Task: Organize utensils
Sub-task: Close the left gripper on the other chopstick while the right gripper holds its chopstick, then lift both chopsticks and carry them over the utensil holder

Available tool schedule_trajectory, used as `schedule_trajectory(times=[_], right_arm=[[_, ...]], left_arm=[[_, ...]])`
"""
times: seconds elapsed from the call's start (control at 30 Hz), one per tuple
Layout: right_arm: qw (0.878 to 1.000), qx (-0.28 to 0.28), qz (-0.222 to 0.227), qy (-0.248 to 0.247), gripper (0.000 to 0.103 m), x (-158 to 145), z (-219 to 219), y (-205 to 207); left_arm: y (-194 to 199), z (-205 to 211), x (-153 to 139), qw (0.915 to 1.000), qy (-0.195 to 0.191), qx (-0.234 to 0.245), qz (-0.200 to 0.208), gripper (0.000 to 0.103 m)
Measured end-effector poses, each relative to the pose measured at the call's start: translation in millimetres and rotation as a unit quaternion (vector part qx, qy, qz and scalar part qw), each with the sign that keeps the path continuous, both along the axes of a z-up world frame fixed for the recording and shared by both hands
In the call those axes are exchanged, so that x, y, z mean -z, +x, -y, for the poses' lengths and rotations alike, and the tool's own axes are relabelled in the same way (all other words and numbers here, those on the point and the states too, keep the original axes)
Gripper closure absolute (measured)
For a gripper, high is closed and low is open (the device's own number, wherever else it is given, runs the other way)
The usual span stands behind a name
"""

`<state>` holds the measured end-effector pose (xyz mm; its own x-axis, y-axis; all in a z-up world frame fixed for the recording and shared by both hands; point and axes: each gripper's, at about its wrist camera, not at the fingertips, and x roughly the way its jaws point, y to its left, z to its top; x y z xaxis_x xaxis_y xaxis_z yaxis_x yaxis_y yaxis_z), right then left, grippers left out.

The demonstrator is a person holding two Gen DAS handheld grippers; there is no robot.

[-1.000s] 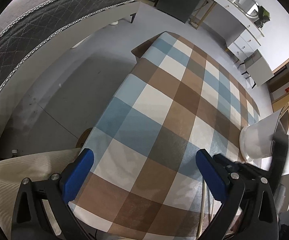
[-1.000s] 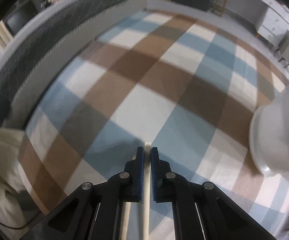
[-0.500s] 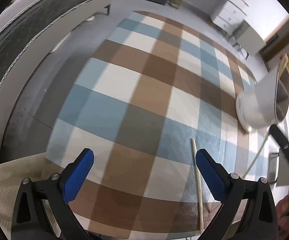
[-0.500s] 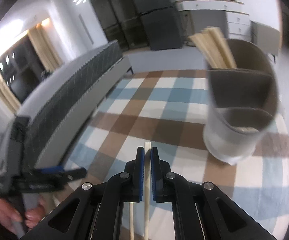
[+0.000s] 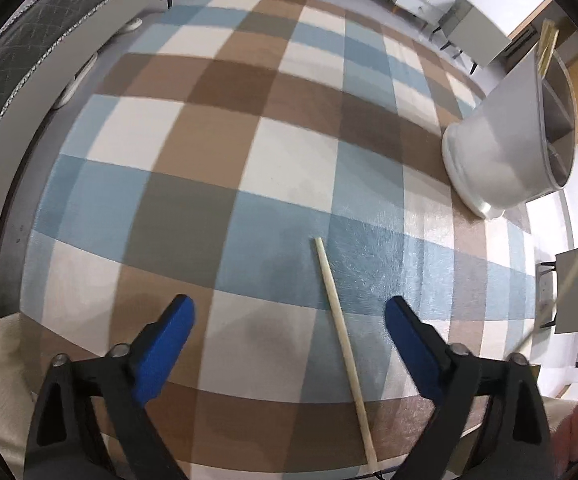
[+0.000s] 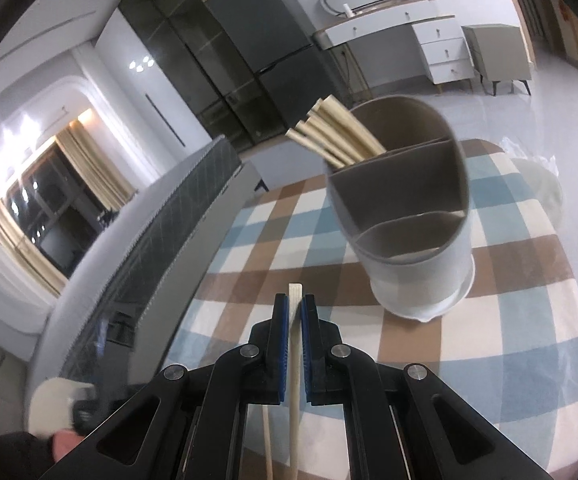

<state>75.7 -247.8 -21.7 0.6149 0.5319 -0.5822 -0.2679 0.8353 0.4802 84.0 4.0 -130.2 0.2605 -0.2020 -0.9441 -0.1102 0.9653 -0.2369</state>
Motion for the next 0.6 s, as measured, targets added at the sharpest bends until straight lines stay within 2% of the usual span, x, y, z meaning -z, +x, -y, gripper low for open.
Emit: schedule_trajectory(times=[0.27, 0.3, 0.4, 0.43, 0.47, 0.53, 0.6], right_arm=[[0.999, 0.023, 0.022, 0.001, 0.098, -10.0, 18.1, -8.7], [0.999, 0.026, 0.024, 0.002, 0.098, -11.5, 20.2, -9.5], [0.999, 0.031, 0.027, 0.015, 0.098, -15.1, 27.0, -9.7], [0.999, 0.032, 0.029, 0.018, 0.098, -16.7, 28.3, -9.9], [0.999, 0.032, 0.032, 0.018, 0.098, -18.1, 29.1, -9.9], [0.999, 0.031, 0.037, 0.019, 0.098, -21.5, 29.3, -10.5], [0.998, 0.029, 0.041, 0.023, 0.098, -24.4, 31.3, -12.1]], left_arm=[[5.8, 19.8, 8.3, 0.9988, 0.031, -0.006, -0.039, 0.044], [6.9, 23.4, 9.8, 0.9981, 0.040, -0.007, -0.046, 0.051], [7.6, 38.6, 11.4, 0.9941, 0.092, -0.003, -0.058, 0.058], [7.4, 42.8, 11.3, 0.9928, 0.103, -0.002, -0.061, 0.065], [7.2, 45.9, 10.3, 0.9931, 0.101, -0.003, -0.060, 0.070], [7.9, 53.8, 8.9, 0.9929, 0.100, -0.006, -0.065, 0.089], [9.8, 60.5, 8.8, 0.9928, 0.097, -0.009, -0.070, 0.101]])
